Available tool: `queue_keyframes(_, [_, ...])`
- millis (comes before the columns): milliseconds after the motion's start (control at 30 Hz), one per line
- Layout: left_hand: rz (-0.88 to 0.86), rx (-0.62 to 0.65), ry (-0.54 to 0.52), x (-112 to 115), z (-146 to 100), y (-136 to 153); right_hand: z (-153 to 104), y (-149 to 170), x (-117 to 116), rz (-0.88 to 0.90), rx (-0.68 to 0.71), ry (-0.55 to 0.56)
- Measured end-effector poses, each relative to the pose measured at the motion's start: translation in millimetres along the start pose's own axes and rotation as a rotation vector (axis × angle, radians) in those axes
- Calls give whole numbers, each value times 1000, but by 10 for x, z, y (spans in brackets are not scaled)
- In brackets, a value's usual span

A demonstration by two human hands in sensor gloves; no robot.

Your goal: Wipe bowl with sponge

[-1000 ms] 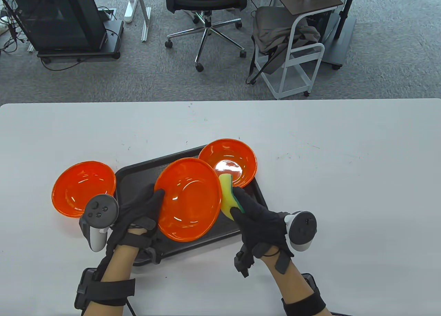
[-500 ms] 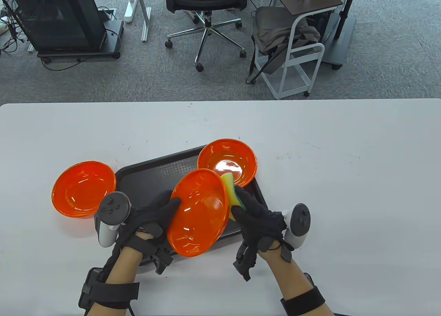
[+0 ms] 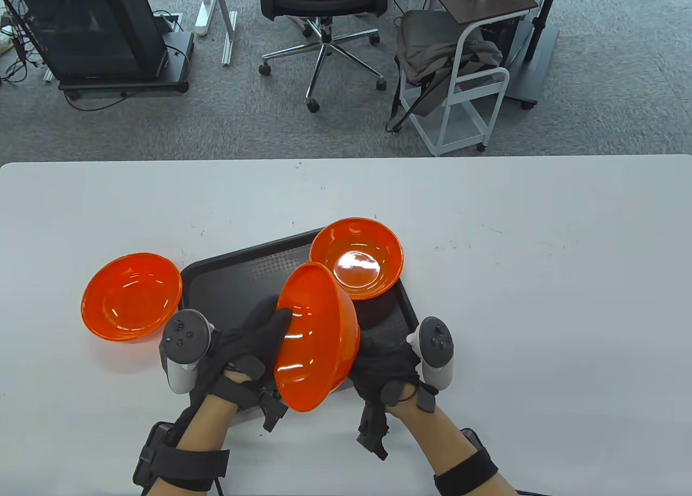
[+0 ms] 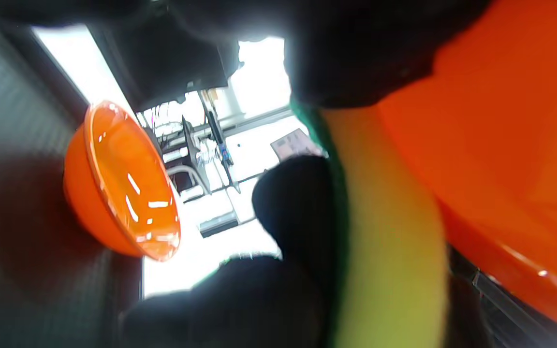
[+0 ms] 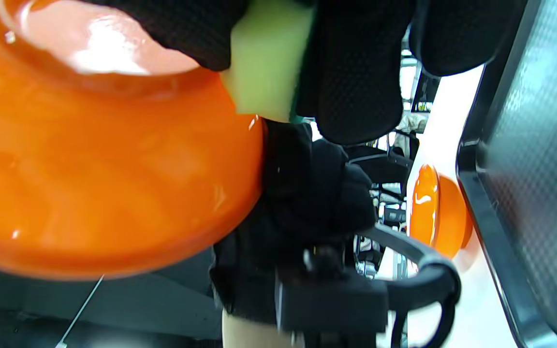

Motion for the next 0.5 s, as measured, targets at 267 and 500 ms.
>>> queue_keyframes(267, [13, -63, -167, -274, -64, 100, -4, -101, -155, 12, 22, -53])
queue_keyframes(500, [35, -114, -222, -421, -104, 178, -22, -223, -85, 18, 75, -20])
Point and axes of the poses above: the tracker on the back of each hand, its own y axis roughly to the little-finger side, its own z axis roughly from the wrist to the fingertips, x = y × z, the point moved 3 cm from there along z, roughly from the wrist to the fingertips, and after that the axes turned 2 degrees about y, right-handed, at the moved point
